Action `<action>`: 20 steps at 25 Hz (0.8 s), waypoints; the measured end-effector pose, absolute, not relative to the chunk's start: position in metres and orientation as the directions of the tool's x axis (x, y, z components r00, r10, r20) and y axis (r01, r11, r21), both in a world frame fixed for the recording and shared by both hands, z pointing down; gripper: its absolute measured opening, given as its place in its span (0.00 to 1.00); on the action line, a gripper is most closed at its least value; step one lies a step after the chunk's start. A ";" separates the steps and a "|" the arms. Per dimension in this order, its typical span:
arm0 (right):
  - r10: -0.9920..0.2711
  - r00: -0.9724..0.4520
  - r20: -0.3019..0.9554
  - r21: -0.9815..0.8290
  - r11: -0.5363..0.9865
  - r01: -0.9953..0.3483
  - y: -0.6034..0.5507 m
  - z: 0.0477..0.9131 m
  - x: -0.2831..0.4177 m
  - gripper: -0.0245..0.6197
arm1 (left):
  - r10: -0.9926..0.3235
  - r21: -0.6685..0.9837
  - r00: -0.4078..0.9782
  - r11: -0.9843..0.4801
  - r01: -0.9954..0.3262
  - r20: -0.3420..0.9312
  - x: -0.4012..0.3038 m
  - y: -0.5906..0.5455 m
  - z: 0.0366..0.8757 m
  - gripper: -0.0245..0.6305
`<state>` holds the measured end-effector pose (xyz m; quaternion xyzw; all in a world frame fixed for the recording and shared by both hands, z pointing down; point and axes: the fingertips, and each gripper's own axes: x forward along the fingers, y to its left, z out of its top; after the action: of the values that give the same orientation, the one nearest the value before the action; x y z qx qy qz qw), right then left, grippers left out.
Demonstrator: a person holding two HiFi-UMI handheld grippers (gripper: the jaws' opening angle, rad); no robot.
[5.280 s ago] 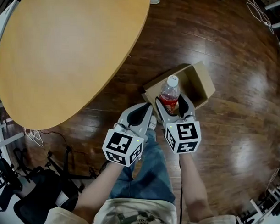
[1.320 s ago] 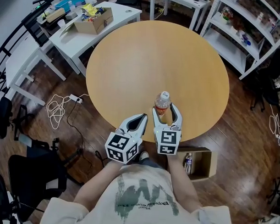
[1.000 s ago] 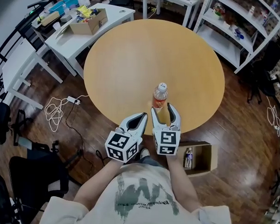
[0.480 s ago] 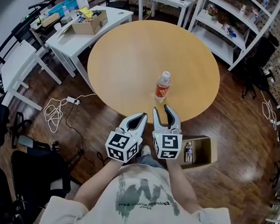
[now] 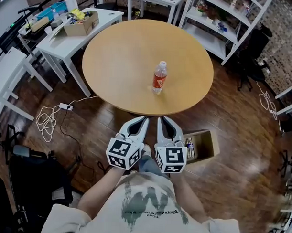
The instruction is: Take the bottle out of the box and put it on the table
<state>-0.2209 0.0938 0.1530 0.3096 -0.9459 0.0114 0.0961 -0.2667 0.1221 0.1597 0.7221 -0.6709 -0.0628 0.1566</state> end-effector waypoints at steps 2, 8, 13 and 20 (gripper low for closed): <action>-0.586 -0.788 0.191 0.033 0.806 -0.591 0.108 0.151 -0.217 0.06 | -0.987 0.306 0.115 -0.076 -0.949 0.113 -0.258 0.132 0.160 0.04; -0.593 -0.782 0.190 0.003 0.797 -0.604 0.134 0.137 -0.203 0.04 | -0.986 0.286 0.141 -0.111 -0.952 0.086 -0.242 0.153 0.150 0.04; -0.601 -0.771 0.210 0.007 0.789 -0.614 0.146 0.137 -0.194 0.04 | -0.985 0.271 0.157 -0.131 -0.954 0.076 -0.236 0.165 0.146 0.04; -0.603 -0.763 0.232 0.017 0.787 -0.616 0.159 0.142 -0.190 0.04 | -0.985 0.276 0.158 -0.133 -0.952 0.070 -0.234 0.176 0.146 0.04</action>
<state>-0.1897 0.1595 0.1423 0.3248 -0.9385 0.0298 0.1130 -0.2338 0.1757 0.1456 0.7501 -0.6456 -0.0640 0.1286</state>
